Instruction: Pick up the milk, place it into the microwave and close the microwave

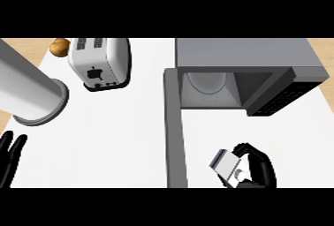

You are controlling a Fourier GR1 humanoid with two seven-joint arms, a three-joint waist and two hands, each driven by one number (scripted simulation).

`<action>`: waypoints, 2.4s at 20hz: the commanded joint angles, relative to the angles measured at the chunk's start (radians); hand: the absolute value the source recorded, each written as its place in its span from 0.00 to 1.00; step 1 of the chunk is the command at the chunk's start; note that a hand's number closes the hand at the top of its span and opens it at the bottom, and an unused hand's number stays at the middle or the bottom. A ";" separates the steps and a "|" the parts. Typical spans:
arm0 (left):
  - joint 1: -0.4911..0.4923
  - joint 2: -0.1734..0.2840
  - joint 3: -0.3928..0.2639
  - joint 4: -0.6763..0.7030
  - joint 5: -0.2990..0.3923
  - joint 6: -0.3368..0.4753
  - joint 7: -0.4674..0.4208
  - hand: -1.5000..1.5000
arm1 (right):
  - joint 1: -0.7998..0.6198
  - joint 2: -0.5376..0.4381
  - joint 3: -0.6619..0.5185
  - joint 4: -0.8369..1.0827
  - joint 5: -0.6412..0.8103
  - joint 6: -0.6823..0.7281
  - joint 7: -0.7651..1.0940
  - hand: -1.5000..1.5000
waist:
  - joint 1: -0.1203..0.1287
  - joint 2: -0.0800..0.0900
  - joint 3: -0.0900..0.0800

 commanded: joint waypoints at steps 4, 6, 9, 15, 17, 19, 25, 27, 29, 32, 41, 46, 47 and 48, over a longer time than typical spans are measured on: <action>-0.064 0.014 0.067 0.008 0.050 0.014 0.066 0.00 | -0.031 0.048 0.074 -0.179 0.012 -0.131 0.140 1.00 | 0.002 0.002 0.001; 0.005 -0.002 0.030 -0.001 0.018 -0.027 0.020 0.00 | -0.138 0.034 0.034 -0.102 0.032 -0.151 0.177 1.00 | 0.008 0.002 0.001; 0.042 -0.006 0.078 0.023 0.063 -0.059 -0.033 0.00 | -0.201 0.048 0.141 -0.117 0.018 -0.273 0.253 1.00 | 0.012 0.002 0.001; -0.028 0.025 0.105 0.041 0.060 -0.047 0.017 0.00 | -0.425 0.041 0.071 -0.057 0.110 -0.432 0.486 1.00 | 0.012 0.005 0.001; 0.018 0.056 0.159 0.030 0.160 -0.107 0.012 0.00 | -0.488 0.022 0.051 0.013 0.123 -0.450 0.522 1.00 | 0.019 0.004 0.001; -0.046 0.035 0.128 0.078 0.099 -0.073 0.009 0.00 | -0.589 0.028 0.019 0.174 0.142 -0.481 0.476 1.00 | 0.021 0.009 0.002; -0.031 0.021 0.134 0.116 0.081 -0.112 -0.065 0.00 | -0.785 -0.066 -0.087 0.475 0.138 -0.477 0.391 1.00 | 0.041 0.017 0.003; -0.033 0.038 0.167 0.147 0.117 -0.134 -0.077 0.00 | -0.855 -0.056 -0.101 0.549 0.150 -0.524 0.410 1.00 | 0.048 0.018 0.002; -0.058 0.043 0.161 0.103 0.126 -0.112 -0.028 0.00 | -0.870 -0.089 -0.128 0.606 0.156 -0.569 0.382 1.00 | 0.056 0.023 0.003; -0.037 0.032 0.142 0.122 0.126 -0.127 -0.035 0.00 | -0.963 -0.138 -0.146 0.654 0.170 -0.633 0.451 1.00 | 0.065 0.025 0.003; -0.071 0.039 0.124 0.143 0.070 -0.124 -0.035 0.00 | -1.043 -0.155 -0.077 0.814 0.302 -0.819 0.414 0.00 | 0.098 0.042 0.003; -0.042 0.046 0.120 0.106 0.046 -0.140 -0.046 0.00 | -1.091 -0.175 -0.066 0.862 0.319 -0.748 0.429 0.00 | 0.121 0.046 0.005; -0.081 0.051 0.125 0.163 0.037 -0.138 -0.058 0.00 | -1.085 -0.128 -0.040 0.887 0.345 -0.764 0.438 0.00 | 0.104 0.045 0.003; -0.065 0.048 0.125 0.131 0.035 -0.129 -0.037 0.00 | -1.099 -0.114 -0.043 0.886 0.340 -0.738 0.439 0.00 | 0.096 0.037 0.004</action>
